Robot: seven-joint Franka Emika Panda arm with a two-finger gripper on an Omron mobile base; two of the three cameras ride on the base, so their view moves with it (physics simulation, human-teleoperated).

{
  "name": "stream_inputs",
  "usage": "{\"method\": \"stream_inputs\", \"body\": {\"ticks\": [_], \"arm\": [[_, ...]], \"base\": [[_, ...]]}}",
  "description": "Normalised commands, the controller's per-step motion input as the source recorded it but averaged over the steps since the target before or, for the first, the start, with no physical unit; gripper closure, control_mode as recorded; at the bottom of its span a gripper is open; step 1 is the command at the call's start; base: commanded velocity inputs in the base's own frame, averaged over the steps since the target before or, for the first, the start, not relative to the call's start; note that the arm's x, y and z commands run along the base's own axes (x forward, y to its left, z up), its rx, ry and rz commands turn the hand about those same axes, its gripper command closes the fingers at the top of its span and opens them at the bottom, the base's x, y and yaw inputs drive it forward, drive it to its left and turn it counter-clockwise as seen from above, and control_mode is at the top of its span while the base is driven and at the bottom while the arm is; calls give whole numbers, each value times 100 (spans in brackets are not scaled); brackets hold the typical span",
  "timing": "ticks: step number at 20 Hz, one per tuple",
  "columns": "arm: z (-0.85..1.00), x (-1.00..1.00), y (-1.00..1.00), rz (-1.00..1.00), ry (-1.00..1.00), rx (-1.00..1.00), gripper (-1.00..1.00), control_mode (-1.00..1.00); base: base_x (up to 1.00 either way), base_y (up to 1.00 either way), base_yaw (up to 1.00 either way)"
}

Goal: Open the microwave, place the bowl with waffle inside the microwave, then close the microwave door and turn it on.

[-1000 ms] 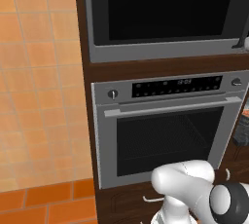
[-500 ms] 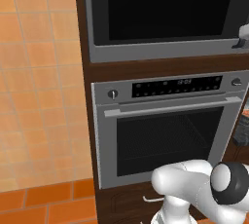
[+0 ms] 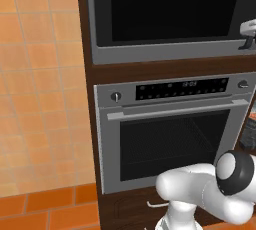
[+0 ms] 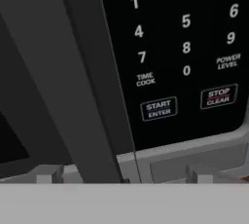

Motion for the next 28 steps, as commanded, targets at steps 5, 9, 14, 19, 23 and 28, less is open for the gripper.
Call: {"method": "stream_inputs", "body": {"ticks": [5,9,14,19,23,28], "arm": [[0,23,-5,0,-3,0,-100,-100],[0,23,0,0,-1,0,-100,-100],[-4,40,4,0,0,0,100,-100],[-5,48,0,0,0,0,100,-100],[0,33,0,0,0,0,100,-100],[7,-7,10,-1,0,0,100,-100]], "base": [[0,0,0],[0,0,0],[0,0,0],[0,0,0],[0,0,0],[0,0,0]]}}
